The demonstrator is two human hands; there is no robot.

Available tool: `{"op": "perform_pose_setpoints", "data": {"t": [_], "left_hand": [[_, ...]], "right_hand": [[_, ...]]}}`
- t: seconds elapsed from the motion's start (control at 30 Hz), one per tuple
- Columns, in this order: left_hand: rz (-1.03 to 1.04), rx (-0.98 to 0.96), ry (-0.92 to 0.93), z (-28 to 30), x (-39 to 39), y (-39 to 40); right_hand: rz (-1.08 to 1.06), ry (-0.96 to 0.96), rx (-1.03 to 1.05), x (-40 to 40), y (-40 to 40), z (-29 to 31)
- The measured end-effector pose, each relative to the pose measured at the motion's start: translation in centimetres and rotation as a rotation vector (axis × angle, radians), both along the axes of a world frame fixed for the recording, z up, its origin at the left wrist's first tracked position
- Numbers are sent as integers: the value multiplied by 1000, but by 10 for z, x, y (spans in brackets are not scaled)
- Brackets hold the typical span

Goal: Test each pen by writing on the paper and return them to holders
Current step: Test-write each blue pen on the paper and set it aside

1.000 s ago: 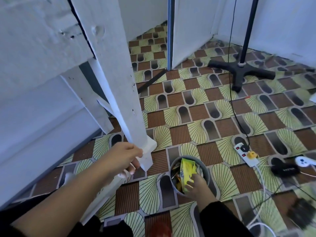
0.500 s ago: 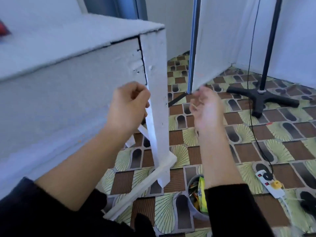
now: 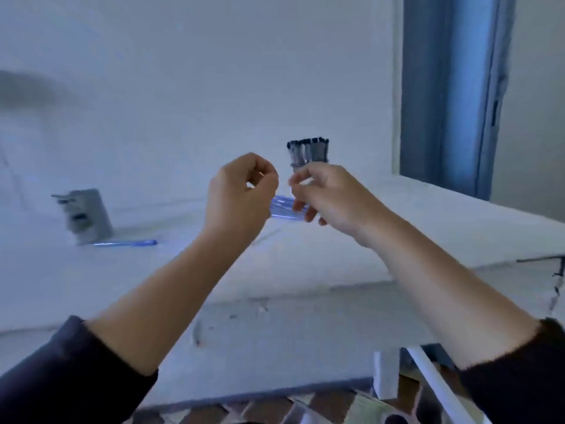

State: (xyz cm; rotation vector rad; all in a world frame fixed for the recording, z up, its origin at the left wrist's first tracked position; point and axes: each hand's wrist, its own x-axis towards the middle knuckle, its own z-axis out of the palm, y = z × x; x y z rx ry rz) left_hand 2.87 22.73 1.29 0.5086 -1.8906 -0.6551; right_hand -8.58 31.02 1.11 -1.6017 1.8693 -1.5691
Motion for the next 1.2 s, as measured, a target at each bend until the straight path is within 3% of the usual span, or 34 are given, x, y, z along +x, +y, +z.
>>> {"op": "perform_pose_setpoints", "data": {"t": [0.2,0.33,0.43,0.5,0.6,0.7,0.93,1.07,1.2], "left_hand": [[344,-11,-200,10,47,-100],[610,-48,-642,5,68,-167],[798,-69,-1073,-6,83,-204],[890,-57,-1206,-15,93,-223],[966,-27,-1247,-26,102,-248],[1017,-24,-1192,-34,103,-260],[1015,21,-1045,-42,118,-276],[995,79,-1157,-43,122,-271],[1011,-24,-1184,-41,118,-266]], "right_hand": [[258,241,347,14,-94,21],[330,205,492,12,-147,19],[293,130,458,9,-181,11],[237,88,379,7,-197,-1],[220,117,303,2,-214,-22],[264,302,425,1,-215,-31],[311,401,577,12,-205,-26],[319,398,602,13,-201,-26],[327,405,623,12,-203,-28]]}}
